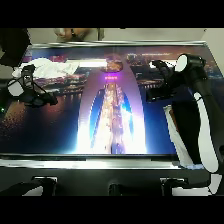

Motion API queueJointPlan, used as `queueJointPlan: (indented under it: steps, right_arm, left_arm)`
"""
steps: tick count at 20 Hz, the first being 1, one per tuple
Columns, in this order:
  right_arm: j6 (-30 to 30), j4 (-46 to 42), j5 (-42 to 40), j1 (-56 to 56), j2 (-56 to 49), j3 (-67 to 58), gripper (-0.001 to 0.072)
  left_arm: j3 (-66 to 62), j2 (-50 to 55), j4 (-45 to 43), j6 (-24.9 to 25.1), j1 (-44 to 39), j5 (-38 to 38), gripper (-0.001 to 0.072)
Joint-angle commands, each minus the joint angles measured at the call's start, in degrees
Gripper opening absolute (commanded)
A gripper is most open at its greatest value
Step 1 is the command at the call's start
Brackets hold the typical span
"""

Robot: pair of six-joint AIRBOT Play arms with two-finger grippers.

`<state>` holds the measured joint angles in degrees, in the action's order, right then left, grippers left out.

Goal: Fold the shirts.

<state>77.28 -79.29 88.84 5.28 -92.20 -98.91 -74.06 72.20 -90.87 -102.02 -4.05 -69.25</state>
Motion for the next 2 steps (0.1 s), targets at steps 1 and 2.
queueJointPlan:
  steps: [1, 2]
  right_arm:
    - [-0.07, -0.04, 0.20, 0.04, -0.04, -0.04, 0.0664]
    - [-0.07, -0.04, 0.20, 0.04, -0.04, -0.04, 0.0664]
  left_arm:
    - [0.11, -0.09, 0.07, -0.02, -0.04, 0.31, 0.0598]
    - [0.11, -0.09, 0.07, -0.02, -0.02, 0.31, 0.0598]
